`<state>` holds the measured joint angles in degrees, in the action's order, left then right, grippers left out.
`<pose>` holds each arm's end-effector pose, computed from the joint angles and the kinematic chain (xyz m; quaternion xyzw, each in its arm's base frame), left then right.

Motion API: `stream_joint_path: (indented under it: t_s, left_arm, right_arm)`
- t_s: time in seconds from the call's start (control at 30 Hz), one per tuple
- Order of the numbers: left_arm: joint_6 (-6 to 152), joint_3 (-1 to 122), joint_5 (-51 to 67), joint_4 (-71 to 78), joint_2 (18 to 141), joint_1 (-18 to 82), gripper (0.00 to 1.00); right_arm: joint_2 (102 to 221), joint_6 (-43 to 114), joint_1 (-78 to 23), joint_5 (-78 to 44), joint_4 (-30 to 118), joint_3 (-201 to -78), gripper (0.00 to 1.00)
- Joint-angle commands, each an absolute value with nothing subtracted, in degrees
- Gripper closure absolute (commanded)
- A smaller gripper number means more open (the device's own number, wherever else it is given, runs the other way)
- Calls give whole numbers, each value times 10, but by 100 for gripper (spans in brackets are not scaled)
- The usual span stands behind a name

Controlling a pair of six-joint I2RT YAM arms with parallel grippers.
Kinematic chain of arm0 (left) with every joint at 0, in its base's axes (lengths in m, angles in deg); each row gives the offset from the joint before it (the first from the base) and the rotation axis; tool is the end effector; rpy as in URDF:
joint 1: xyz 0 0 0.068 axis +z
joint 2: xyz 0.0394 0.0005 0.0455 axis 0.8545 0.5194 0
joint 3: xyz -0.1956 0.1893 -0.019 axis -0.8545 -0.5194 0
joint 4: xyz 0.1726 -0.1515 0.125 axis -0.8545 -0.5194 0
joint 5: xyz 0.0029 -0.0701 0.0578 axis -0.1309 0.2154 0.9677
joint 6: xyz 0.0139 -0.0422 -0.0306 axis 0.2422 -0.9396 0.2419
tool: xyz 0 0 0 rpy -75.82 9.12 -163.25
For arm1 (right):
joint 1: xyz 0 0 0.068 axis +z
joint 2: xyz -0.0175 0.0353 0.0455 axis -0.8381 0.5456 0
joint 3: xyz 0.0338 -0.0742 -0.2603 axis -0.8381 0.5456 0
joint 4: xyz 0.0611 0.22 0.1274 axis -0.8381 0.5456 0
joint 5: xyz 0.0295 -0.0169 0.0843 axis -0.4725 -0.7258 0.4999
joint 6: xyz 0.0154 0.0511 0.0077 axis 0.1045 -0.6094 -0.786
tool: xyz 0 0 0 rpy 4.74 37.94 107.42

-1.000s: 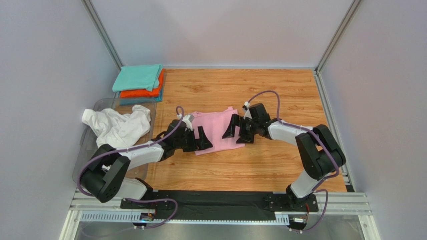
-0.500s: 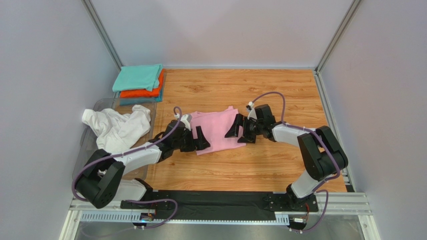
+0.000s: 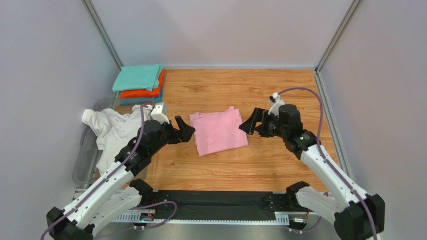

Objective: Fold and stack the t-shirts
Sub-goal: Fold the tshirt, then neatly place the folded tshirt to the corner

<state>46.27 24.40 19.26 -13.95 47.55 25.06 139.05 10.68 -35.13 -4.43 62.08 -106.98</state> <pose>0.1509 -0.0983 0.2818 -0.0495 0.8298 -0.3099 0.4614 0.2028 0.0945 0.2709 -0.0098 0.8734 0.3465 0.3420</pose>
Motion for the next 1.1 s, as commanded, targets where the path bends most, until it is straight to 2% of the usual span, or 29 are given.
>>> stream_joint_path:
  t_s: [0.0, 0.13, 0.27, 0.43, 0.6, 0.87, 1.07]
  left_arm:
    - [445, 232, 287, -220, 455, 257, 0]
    - [446, 212, 282, -183, 479, 273, 0]
    - [456, 226, 235, -141, 563, 291, 2]
    - [456, 255, 180, -93, 699, 296, 2]
    - [463, 293, 138, -66, 814, 297, 12]
    - [463, 330, 140, -52, 920, 297, 12]
    - [457, 342, 115, -26, 970, 297, 25]
  right_arm:
    - [1308, 121, -353, -146, 714, -1072, 0]
    - [1240, 112, -353, -226, 774, -1058, 0]
    - [1189, 103, -353, -275, 817, -1041, 0]
    - [1156, 91, -353, -291, 829, -1019, 0]
    - [1157, 88, -353, -289, 833, -1009, 0]
    - [1147, 89, -353, -286, 836, -998, 0]
    - [1141, 90, -353, -285, 835, -990, 0]
